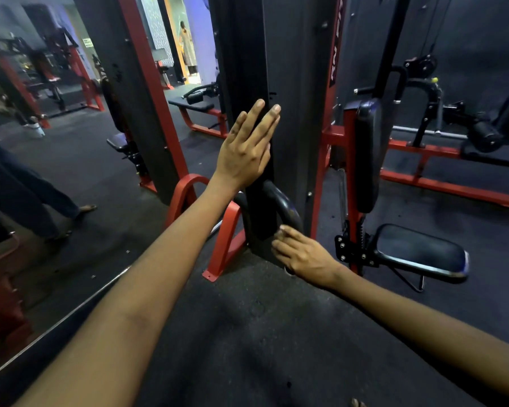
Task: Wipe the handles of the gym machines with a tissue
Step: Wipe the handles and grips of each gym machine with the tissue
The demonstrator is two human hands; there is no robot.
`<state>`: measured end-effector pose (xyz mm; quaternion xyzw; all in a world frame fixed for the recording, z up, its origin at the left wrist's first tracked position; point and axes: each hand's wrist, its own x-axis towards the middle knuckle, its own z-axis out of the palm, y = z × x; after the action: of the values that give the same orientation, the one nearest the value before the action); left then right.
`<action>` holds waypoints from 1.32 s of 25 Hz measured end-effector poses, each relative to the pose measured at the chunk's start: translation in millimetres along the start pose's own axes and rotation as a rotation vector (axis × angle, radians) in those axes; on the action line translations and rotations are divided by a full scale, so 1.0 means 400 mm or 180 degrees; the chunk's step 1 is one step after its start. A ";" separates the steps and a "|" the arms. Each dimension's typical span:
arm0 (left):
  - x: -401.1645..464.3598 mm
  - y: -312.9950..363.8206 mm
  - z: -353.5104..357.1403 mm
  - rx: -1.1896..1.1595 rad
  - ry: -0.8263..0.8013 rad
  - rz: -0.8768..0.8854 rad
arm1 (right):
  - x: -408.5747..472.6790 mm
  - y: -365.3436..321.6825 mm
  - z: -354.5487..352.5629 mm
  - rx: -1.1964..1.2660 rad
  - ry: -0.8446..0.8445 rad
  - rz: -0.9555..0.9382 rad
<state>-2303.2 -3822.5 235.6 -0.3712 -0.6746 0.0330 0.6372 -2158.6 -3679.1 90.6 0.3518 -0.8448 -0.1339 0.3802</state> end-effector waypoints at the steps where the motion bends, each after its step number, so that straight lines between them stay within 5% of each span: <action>1: -0.010 0.005 0.003 0.0023 -0.0010 -0.0010 | -0.038 -0.031 0.018 0.0019 -0.0213 -0.0094; 4: -0.032 0.014 0.010 0.0117 -0.0055 0.0087 | -0.138 -0.052 0.009 0.0875 -0.0420 -0.0153; 6: -0.029 0.013 0.013 0.0082 -0.0100 0.0097 | -0.129 -0.024 -0.045 0.1584 0.0367 0.0800; 9: -0.029 0.017 0.016 0.0008 -0.0090 -0.0076 | -0.014 0.033 -0.114 0.2131 0.1453 0.3015; 14: -0.039 0.031 0.024 -0.0103 -0.0079 -0.0092 | 0.013 -0.097 -0.061 0.3279 0.1342 0.4642; 17: -0.036 0.021 0.024 -0.0177 0.0005 -0.0117 | -0.007 -0.078 -0.043 0.3427 0.0550 0.4680; 22: -0.046 0.027 0.025 -0.0294 0.0050 -0.0206 | 0.029 0.005 -0.048 0.3743 0.0671 0.4180; 27: -0.047 0.024 0.025 -0.0294 0.0067 -0.0187 | -0.040 -0.049 0.011 0.3859 -0.0638 0.4216; 31: -0.043 0.024 0.023 -0.0322 0.0047 -0.0197 | 0.010 0.021 -0.030 0.4382 0.0699 0.4414; 33: -0.049 0.026 0.022 -0.0359 0.0042 -0.0231 | -0.038 -0.051 -0.009 0.4144 0.0512 0.4451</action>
<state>-2307.9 -3821.7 212.2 -0.3820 -0.6842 -0.0307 0.6204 -2138.8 -3682.7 74.7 -0.0816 -0.7437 0.6437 0.1610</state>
